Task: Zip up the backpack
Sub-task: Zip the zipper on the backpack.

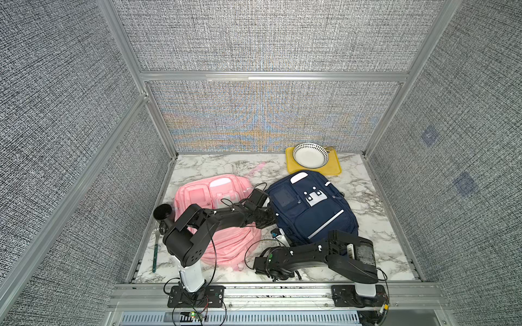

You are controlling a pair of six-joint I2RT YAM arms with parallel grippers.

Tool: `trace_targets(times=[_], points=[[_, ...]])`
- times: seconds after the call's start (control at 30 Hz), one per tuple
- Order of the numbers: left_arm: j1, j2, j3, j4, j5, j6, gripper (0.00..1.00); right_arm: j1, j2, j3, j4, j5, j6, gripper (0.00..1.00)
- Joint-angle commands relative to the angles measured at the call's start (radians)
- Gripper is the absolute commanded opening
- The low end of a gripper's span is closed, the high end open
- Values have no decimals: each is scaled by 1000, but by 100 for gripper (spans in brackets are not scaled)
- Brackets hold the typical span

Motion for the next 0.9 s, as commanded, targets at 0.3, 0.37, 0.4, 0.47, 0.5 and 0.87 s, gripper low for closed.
trace_targets(times=[0.3, 0.37, 0.4, 0.47, 0.5, 0.87], points=[[0, 3, 3, 29, 26, -1, 0, -8, -51, -37, -3, -3, 9, 17], [0, 3, 3, 29, 27, -1, 0, -9, -55, -46, 3, -10, 3, 16], [0, 3, 3, 29, 26, -1, 0, -9, -54, -49, 2, -13, 1, 14], [0, 4, 3, 28, 24, -1, 0, -10, -51, -52, 3, -19, 3, 11], [0, 4, 3, 27, 25, -1, 0, -9, -54, -54, 3, -21, 0, 10], [14, 17, 9, 14, 23, 3, 0, 2, -130, -90, -10, -70, 16, 0]])
